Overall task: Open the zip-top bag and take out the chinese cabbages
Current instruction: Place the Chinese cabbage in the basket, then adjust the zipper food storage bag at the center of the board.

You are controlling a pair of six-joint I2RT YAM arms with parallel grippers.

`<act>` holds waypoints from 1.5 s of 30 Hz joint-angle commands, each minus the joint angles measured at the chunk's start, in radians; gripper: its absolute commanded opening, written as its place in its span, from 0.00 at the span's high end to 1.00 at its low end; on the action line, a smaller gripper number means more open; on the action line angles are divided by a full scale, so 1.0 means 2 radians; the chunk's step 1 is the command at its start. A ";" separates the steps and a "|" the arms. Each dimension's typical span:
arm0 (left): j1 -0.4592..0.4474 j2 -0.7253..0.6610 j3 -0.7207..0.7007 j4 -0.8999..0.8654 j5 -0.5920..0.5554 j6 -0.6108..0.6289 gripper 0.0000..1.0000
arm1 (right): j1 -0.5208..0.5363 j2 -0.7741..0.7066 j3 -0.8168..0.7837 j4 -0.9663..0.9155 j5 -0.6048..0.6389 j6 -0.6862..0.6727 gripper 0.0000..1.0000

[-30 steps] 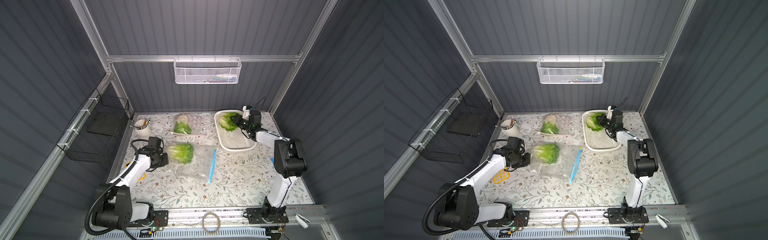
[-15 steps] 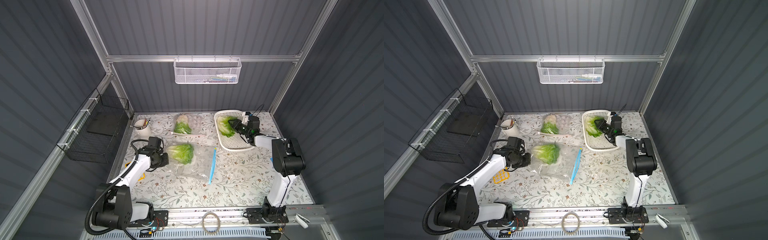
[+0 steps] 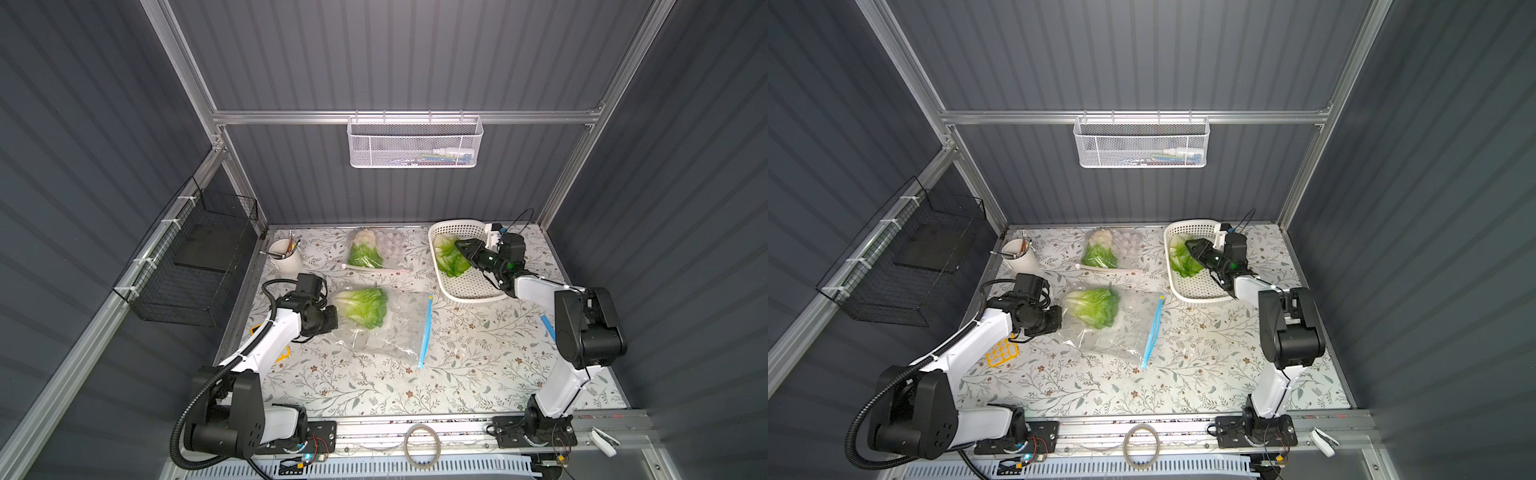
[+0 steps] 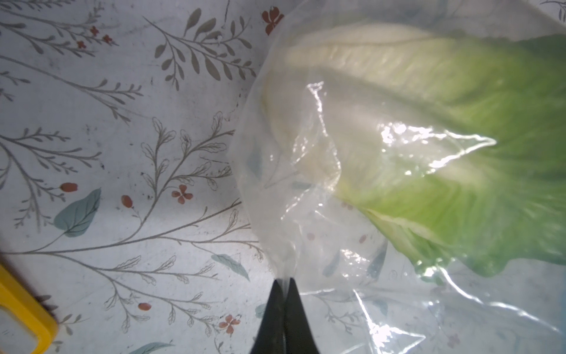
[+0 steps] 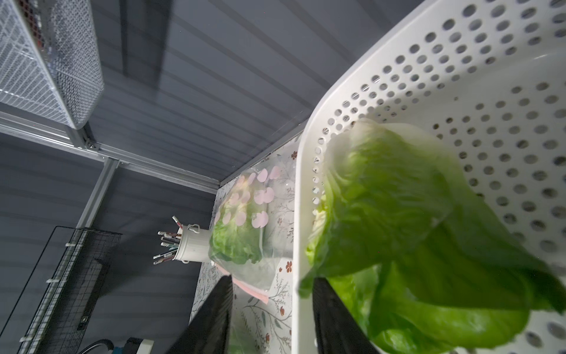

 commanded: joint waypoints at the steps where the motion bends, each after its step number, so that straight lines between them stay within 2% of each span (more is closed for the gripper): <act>1: 0.003 -0.005 0.010 -0.005 0.012 -0.003 1.00 | 0.006 -0.023 -0.019 -0.020 -0.023 0.007 0.55; 5: 0.003 -0.005 0.010 -0.004 0.015 -0.004 1.00 | 0.008 -0.060 -0.045 -0.038 -0.023 -0.002 0.55; 11: 0.003 -0.004 0.009 -0.004 0.018 -0.004 1.00 | 0.023 -0.134 -0.070 -0.120 -0.014 -0.054 0.55; 17: 0.003 -0.001 0.009 -0.003 0.020 -0.003 1.00 | 0.085 -0.204 -0.072 -0.270 0.019 -0.155 0.52; 20: 0.002 0.003 0.009 -0.003 0.025 -0.003 1.00 | 0.114 -0.225 -0.085 -0.311 0.013 -0.169 0.51; 24: 0.003 0.009 0.011 -0.005 0.029 -0.003 1.00 | 0.124 -0.250 -0.149 -0.272 -0.031 -0.125 0.50; 30: 0.003 0.012 0.012 -0.006 0.034 -0.002 1.00 | 0.131 -0.265 -0.227 -0.198 -0.048 -0.066 0.48; 35: 0.003 0.019 0.015 -0.010 0.040 0.000 1.00 | 0.134 -0.229 -0.243 -0.122 -0.074 -0.027 0.48; 45: 0.003 0.020 0.016 -0.010 0.046 0.004 1.00 | 0.135 -0.133 -0.245 0.015 -0.106 0.046 0.56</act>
